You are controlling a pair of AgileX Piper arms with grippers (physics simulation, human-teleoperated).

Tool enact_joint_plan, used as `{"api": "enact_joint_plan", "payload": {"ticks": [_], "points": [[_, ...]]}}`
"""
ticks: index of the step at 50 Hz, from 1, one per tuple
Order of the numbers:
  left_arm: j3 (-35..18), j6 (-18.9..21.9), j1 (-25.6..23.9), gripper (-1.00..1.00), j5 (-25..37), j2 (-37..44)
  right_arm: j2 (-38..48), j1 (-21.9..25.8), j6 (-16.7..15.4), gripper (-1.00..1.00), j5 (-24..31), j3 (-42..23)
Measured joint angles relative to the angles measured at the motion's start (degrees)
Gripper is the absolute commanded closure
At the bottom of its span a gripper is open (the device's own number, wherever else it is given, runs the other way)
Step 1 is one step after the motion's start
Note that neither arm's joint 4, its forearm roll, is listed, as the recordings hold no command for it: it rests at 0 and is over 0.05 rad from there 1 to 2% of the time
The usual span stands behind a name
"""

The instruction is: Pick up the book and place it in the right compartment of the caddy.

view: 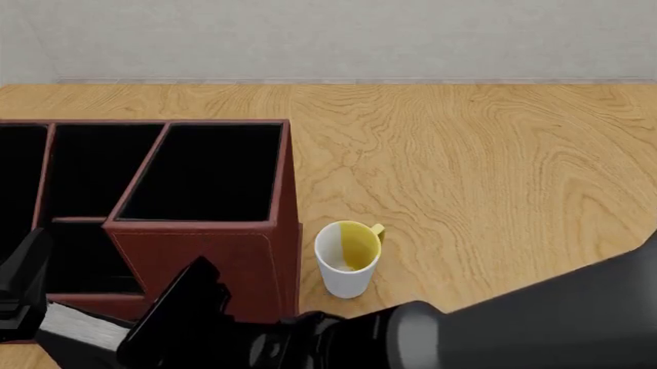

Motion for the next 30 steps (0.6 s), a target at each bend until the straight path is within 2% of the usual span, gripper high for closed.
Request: {"api": "enact_joint_plan", "payload": {"ticks": [30], "points": [[0.0, 0.0, 0.0, -1.0, 0.0, 0.0, -6.44, 0.03, -0.05, 1.0, 2.76, 5.15]]}}
